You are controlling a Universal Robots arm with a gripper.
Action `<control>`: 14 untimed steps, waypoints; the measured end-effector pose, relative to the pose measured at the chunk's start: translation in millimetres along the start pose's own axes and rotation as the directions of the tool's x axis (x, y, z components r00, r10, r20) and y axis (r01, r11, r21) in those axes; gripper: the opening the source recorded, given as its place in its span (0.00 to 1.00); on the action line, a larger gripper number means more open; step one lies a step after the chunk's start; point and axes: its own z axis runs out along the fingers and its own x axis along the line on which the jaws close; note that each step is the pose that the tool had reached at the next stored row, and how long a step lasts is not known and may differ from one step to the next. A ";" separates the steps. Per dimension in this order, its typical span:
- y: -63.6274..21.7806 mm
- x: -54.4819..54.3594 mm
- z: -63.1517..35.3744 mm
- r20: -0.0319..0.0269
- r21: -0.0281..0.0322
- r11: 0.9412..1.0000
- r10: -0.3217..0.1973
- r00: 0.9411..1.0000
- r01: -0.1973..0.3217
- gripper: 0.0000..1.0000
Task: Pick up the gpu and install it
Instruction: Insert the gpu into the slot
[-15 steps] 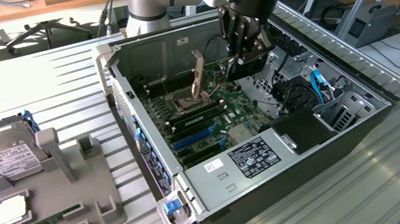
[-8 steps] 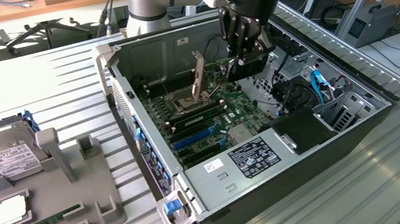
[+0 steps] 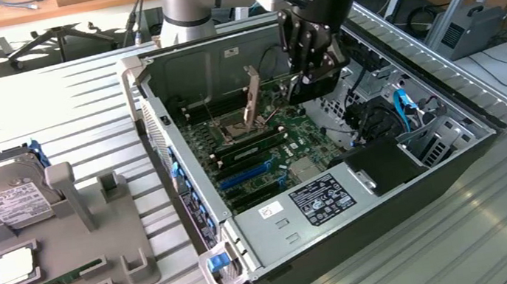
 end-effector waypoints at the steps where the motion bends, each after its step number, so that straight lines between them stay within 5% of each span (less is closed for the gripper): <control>1: 0.0 0.4 0.2 0.000 0.000 1.000 0.000 1.000 0.000 0.27; 14: 0.0 3.4 1.7 0.000 0.000 1.000 0.000 1.000 0.000 0.27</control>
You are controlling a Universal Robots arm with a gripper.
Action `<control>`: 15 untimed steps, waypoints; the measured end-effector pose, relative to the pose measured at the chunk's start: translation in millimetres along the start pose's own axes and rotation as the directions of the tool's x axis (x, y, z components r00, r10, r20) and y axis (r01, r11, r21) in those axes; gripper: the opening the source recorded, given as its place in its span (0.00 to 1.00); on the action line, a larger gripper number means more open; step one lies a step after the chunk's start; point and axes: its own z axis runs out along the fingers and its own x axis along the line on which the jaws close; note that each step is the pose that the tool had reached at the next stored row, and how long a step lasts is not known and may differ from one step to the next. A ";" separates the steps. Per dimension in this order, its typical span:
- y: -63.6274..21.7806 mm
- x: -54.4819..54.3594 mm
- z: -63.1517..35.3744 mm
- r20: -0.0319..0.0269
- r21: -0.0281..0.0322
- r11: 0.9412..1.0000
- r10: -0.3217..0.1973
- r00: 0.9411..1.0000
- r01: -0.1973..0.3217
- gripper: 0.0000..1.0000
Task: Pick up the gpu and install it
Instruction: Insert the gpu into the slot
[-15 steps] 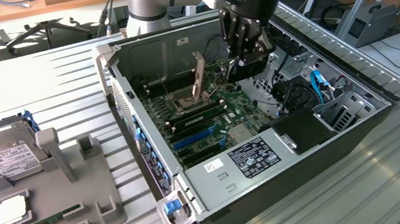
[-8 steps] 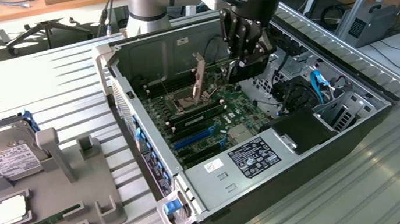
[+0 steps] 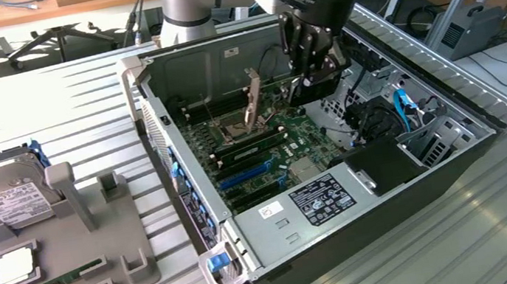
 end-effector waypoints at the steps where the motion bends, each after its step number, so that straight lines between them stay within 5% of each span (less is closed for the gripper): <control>1: 1.4 0.8 0.2 0.000 0.000 1.000 0.000 1.000 0.000 0.27; 15: 14.3 13.9 5.8 0.000 0.000 1.000 0.000 1.000 0.000 0.27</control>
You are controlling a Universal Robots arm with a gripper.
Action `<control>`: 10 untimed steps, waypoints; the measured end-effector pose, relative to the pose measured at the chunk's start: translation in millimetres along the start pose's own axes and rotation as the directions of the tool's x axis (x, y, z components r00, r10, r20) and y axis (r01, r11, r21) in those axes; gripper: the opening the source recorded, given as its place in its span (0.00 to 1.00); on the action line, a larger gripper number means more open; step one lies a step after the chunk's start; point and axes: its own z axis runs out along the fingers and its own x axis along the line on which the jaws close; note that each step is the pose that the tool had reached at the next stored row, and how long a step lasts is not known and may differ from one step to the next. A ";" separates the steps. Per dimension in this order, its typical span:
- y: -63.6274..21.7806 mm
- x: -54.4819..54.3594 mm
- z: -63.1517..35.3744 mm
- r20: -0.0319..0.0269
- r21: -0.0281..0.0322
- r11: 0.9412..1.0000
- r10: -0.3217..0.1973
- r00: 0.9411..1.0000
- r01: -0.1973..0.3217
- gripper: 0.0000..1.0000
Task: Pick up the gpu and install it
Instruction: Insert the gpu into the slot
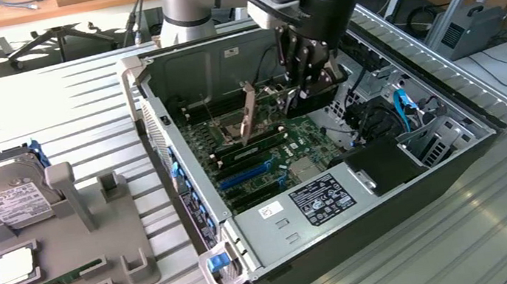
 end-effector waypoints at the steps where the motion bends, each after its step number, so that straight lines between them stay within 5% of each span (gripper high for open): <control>1: 0.1 0.2 0.1 0.000 0.000 1.000 0.000 1.000 0.000 0.27; 10: 0.8 3.7 2.3 0.000 0.000 1.000 0.000 1.000 0.000 0.27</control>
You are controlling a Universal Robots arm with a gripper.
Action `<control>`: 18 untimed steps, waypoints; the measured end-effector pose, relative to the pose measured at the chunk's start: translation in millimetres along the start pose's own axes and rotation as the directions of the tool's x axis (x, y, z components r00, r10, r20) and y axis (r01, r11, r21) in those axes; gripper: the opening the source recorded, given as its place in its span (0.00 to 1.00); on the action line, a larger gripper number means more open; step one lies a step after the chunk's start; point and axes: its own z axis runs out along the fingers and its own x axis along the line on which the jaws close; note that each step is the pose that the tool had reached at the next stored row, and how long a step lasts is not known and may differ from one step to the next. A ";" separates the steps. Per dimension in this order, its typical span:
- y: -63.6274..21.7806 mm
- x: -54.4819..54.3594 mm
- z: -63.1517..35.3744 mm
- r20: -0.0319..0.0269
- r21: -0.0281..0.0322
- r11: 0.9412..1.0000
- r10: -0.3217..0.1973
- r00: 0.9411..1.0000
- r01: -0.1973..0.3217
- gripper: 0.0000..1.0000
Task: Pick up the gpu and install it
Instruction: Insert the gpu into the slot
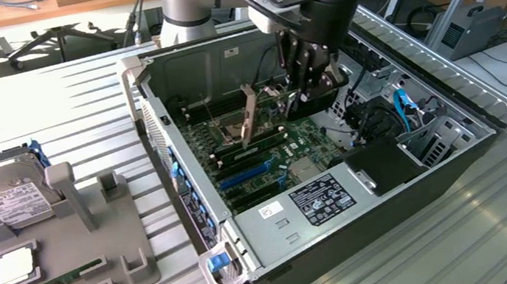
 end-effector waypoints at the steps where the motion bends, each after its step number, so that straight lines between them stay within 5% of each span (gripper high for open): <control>1: 0.1 0.1 0.1 0.000 0.000 1.000 0.000 1.000 0.000 0.27; 18: 0.3 8.7 5.8 0.000 0.000 1.000 0.000 1.000 0.000 0.27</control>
